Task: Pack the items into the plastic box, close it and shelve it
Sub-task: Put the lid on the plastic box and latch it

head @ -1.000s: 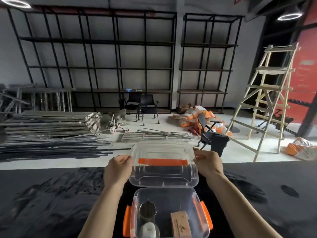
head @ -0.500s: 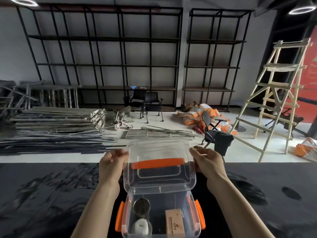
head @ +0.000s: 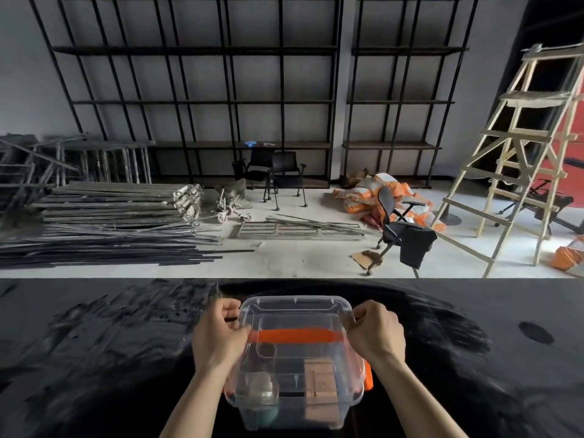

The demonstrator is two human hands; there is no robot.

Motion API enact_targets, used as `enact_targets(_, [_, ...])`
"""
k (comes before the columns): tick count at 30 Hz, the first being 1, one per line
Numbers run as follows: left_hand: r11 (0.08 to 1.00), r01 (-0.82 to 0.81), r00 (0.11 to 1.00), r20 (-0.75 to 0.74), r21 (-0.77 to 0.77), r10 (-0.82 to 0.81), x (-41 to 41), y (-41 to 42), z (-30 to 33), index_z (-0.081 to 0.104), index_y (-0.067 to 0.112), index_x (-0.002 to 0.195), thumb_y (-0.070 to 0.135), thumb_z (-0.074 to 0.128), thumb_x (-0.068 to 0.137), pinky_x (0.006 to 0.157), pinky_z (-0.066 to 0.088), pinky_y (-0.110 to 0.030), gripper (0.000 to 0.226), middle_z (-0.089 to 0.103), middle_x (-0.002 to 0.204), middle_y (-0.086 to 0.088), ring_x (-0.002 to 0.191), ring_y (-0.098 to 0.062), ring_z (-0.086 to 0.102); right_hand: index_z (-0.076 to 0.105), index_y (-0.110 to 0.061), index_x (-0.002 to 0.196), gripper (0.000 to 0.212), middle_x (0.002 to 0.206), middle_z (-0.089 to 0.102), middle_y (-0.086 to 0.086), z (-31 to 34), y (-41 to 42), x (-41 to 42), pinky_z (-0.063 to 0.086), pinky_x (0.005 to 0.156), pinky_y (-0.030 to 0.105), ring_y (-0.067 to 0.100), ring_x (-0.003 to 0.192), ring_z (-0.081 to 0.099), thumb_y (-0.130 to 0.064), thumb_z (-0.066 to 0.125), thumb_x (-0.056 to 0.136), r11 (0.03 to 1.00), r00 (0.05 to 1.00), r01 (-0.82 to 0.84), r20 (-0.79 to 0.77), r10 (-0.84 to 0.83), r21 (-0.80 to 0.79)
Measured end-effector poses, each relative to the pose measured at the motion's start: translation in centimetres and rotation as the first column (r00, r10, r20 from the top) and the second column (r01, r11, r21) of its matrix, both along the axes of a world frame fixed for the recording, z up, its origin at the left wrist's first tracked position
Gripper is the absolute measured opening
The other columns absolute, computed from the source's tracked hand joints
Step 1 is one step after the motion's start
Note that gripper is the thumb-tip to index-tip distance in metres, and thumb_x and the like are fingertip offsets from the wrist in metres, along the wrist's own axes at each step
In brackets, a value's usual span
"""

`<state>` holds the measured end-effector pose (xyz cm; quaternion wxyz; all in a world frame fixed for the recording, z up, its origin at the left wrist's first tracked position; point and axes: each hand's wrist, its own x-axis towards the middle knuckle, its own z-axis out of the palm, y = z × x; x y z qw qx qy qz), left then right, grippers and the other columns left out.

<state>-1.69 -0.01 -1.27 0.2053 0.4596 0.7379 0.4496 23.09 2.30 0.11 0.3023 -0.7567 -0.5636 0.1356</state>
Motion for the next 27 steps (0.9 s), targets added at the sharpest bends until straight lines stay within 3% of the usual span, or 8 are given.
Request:
enact_targets(4, [1.000,-0.010,0.989,-0.150,-0.004,0.010,0.2,-0.8,-0.5,0.056,0.037,0.095,0.015,0.080,0.074,0.065,0.047,-0.020,0.039,0.065,0.092,0.020,0.080,-0.002,0.065,0.069,-0.022,0.075,0.029,0.075,0.066,-0.007,-1.4,-1.1,-0.3,0.035,0.046,0.024,0.009,0.058,0.055,-0.048,0.065,0.088,0.999,1.000,0.010,0.004,-0.010,-0.043])
enact_targets(7, [1.000,-0.011,0.986,-0.166,-0.022,0.008,0.1,-1.6,-0.9,0.055,0.039,0.093,0.020,0.078,0.077,0.069,0.053,-0.027,0.034,0.065,0.092,0.023,0.080,-0.002,0.066,0.066,-0.024,0.085,0.029,0.096,0.062,-0.004,-2.3,-1.6,-0.1,0.036,0.051,0.028,0.015,0.068,0.054,-0.053,0.062,0.087,0.994,0.999,0.013,-0.029,-0.016,-0.109])
enact_targets(12, [0.999,-0.029,0.997,-0.070,-0.016,0.027,-0.4,-2.5,-2.0,0.059,0.037,0.089,0.029,0.081,0.076,0.074,0.058,-0.036,0.027,0.068,0.092,0.019,0.075,-0.001,0.068,0.055,-0.019,0.124,0.062,0.117,0.066,0.005,-3.7,-1.6,0.1,0.042,0.074,0.033,0.027,0.100,0.062,-0.068,0.053,0.087,0.967,0.981,-0.013,-0.191,-0.037,-0.253])
enact_targets(15, [0.999,-0.010,0.998,-0.061,-0.031,0.008,-0.6,-1.7,-2.3,0.058,0.036,0.098,0.029,0.080,0.077,0.080,0.055,-0.036,0.030,0.067,0.102,0.015,0.090,-0.007,0.065,0.047,-0.014,0.138,0.072,0.128,0.064,0.011,-3.8,-0.9,0.1,0.042,0.075,0.033,0.032,0.113,0.063,-0.067,0.053,0.088,0.958,0.964,-0.025,-0.260,-0.052,-0.285])
enact_targets(19, [0.983,-0.027,0.999,0.030,-0.183,0.033,-0.4,-0.4,-2.9,0.055,0.025,0.124,0.047,0.073,0.080,0.083,0.050,-0.034,0.052,0.064,0.121,0.001,0.104,-0.018,0.063,0.047,-0.012,0.137,0.074,0.124,0.064,0.013,-3.8,0.5,-0.2,0.041,0.070,0.033,0.032,0.104,0.064,-0.066,0.055,0.088,0.953,0.956,0.012,-0.275,-0.099,-0.303])
enact_targets(22, [0.955,-0.044,0.996,0.067,-0.292,0.067,0.1,0.4,-2.9,0.051,0.017,0.135,0.058,0.064,0.082,0.086,0.052,-0.037,0.069,0.065,0.123,-0.006,0.102,-0.025,0.065,0.054,-0.009,0.128,0.074,0.094,0.061,0.003,-3.3,1.5,-0.3,0.038,0.053,0.029,0.020,0.074,0.056,-0.069,0.060,0.083,0.930,0.935,0.075,-0.299,-0.192,-0.360])
enact_targets(24, [0.948,-0.098,0.992,0.049,-0.304,0.119,0.2,0.7,-2.9,0.054,0.017,0.133,0.061,0.065,0.080,0.086,0.052,-0.038,0.071,0.067,0.110,-0.002,0.102,-0.026,0.065,0.062,-0.009,0.109,0.069,0.078,0.057,-0.001,-3.0,1.7,-0.2,0.038,0.047,0.026,0.016,0.062,0.055,-0.070,0.065,0.078,0.915,0.919,0.108,-0.313,-0.241,-0.388])
enact_targets(27, [0.960,-0.181,0.983,-0.063,-0.211,0.172,0.5,0.4,-2.8,0.062,0.022,0.123,0.058,0.069,0.077,0.083,0.053,-0.037,0.059,0.069,0.094,0.006,0.092,-0.022,0.066,0.066,-0.010,0.083,0.054,0.072,0.065,0.001,-3.2,1.4,-0.4,0.036,0.045,0.024,0.015,0.056,0.058,-0.064,0.072,0.076,0.934,0.922,0.153,-0.294,-0.253,-0.323])
